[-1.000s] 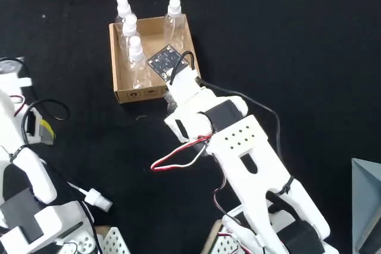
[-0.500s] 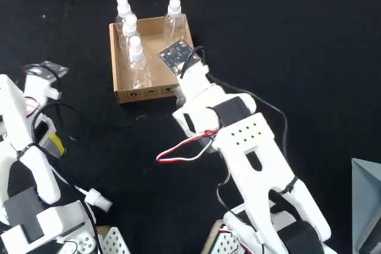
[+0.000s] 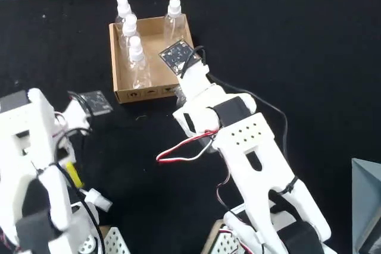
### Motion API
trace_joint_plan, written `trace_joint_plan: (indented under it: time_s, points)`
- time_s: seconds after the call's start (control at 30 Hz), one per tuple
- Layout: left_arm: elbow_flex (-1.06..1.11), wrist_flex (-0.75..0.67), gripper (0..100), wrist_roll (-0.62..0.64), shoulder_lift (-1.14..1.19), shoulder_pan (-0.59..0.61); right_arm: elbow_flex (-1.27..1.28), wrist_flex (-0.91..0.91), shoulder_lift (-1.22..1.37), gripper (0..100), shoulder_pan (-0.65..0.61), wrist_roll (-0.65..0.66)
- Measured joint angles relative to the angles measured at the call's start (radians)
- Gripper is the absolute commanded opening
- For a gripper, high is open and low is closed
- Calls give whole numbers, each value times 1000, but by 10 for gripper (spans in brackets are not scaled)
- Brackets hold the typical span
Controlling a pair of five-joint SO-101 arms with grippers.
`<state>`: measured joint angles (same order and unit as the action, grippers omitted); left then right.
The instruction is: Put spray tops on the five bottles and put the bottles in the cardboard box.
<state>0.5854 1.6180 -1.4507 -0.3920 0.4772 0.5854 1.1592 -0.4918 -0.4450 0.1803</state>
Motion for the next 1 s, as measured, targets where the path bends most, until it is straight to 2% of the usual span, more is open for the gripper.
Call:
trace_joint_plan:
  time_s: [0.3,0.5,0.7,1.0]
  points:
    - [232,-18,262,-17,-242,-124,0,0,0,113,0,0]
    - [342,-80,260,-17,-292,-175,0,0,0,113,0,0]
    - [434,-172,260,-17,-293,-204,0,-2,0,113,0,0]
    - [623,-397,259,-17,-313,-212,0,-2,0,113,0,0]
